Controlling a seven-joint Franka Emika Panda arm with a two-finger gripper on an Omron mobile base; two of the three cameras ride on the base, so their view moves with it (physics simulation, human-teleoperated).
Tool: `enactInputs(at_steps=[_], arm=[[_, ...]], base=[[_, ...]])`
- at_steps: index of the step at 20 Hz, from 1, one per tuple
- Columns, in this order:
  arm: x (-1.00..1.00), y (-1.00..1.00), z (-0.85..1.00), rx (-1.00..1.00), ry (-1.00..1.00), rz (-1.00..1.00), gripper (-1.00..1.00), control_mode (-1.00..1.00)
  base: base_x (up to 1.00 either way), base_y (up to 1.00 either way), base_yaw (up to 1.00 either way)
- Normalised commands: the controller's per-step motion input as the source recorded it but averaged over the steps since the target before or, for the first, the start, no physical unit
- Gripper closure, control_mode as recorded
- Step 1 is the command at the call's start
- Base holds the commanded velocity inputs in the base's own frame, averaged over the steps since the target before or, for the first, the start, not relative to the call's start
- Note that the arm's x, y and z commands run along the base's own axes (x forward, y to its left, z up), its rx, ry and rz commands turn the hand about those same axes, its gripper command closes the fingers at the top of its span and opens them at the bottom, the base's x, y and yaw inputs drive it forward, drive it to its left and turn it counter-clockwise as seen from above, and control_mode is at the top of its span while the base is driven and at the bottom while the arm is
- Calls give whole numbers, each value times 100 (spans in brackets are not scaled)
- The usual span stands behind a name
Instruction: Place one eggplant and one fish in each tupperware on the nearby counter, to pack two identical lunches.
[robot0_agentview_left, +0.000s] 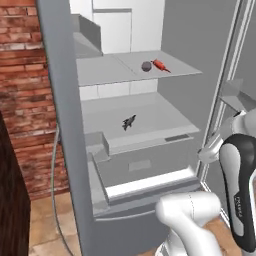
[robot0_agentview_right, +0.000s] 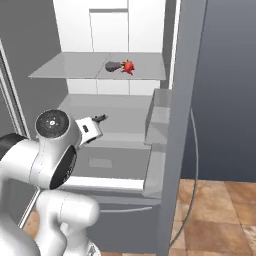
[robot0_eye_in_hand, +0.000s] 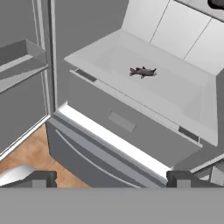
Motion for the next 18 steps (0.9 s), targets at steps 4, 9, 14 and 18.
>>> enactInputs(at_steps=[4,9,14,18], arm=[[0,0,0,0,0,0,-100,100],[0,0,0,0,0,0,-100,100],[28,1,-1,0,0,-14,-100,-100],[59,19,-8,0,0,-27,-100,-100]], base=[[82,39,-19],[51,-10,-21],[15,-5,-8],[0,0,0]])
